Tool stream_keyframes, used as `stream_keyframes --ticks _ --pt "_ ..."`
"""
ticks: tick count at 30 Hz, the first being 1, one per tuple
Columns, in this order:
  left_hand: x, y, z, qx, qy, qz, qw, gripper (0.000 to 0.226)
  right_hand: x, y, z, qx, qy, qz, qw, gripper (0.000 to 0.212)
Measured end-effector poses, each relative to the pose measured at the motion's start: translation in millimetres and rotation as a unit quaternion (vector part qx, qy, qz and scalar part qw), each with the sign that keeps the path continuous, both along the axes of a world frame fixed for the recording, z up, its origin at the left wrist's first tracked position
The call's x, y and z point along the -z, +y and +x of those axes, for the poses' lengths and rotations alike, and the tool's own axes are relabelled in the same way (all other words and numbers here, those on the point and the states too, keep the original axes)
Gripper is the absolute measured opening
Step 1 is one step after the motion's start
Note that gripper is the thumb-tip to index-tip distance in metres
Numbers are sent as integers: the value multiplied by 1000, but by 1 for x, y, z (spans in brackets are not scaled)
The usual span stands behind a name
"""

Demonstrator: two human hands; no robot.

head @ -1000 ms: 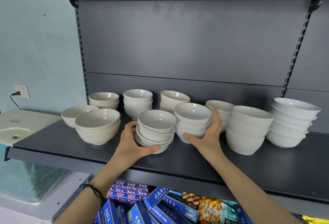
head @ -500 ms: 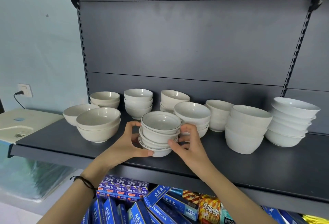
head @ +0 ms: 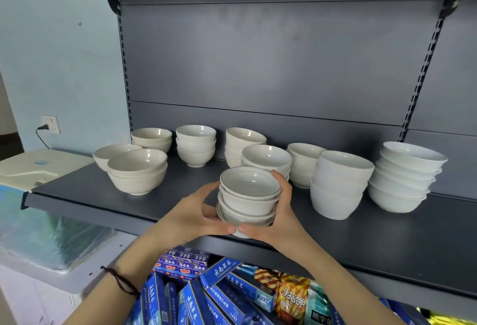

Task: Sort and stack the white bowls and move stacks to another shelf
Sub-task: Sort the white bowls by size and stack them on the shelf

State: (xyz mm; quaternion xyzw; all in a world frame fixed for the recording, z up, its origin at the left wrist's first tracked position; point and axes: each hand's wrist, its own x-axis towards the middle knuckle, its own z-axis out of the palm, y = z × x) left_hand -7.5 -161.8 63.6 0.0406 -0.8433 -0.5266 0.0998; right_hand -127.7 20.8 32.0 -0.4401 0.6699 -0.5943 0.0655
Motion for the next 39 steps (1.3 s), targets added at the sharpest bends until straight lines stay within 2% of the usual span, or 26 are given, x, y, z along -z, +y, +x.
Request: stream_keyframes --ticks 3,5,8,10,11,12,14,16,19,25,30,39 --pt "1 18 -6 36 -3 23 999 96 0 22 -9 18 16 -12 1000 113" --pt "1 31 -12 51 -10 39 998 87 -2 38 -15 26 23 -8 999 110" --pt "-2 49 -26 49 -11 54 997 49 -6 65 -26 28 4 3 1000 108" --pt "2 55 -43 -17 37 30 999 30 -7 81 -33 29 -6 10 1000 108" --pt "7 55 -53 -78 80 -5 994 34 -6 88 -37 38 -5 14 999 108" --pt "12 55 -62 -144 122 -39 981 49 -6 93 -40 47 -4 18 999 107" --pt "22 56 -80 -229 167 -59 957 90 -5 100 -44 50 -1 28 998 106" --pt "26 59 -94 -219 179 -43 958 117 -2 102 -47 44 2 32 999 108" --pt "21 65 -114 -197 198 -9 960 134 -1 101 -47 37 2 29 999 112" --pt "20 68 -144 -210 224 18 951 122 1 100 -49 37 9 21 999 112" --pt "19 69 -144 -222 236 25 946 102 3 101 -52 32 16 17 999 112" --pt "18 36 -102 -250 195 -8 948 107 4 97 -52 44 32 17 998 110"
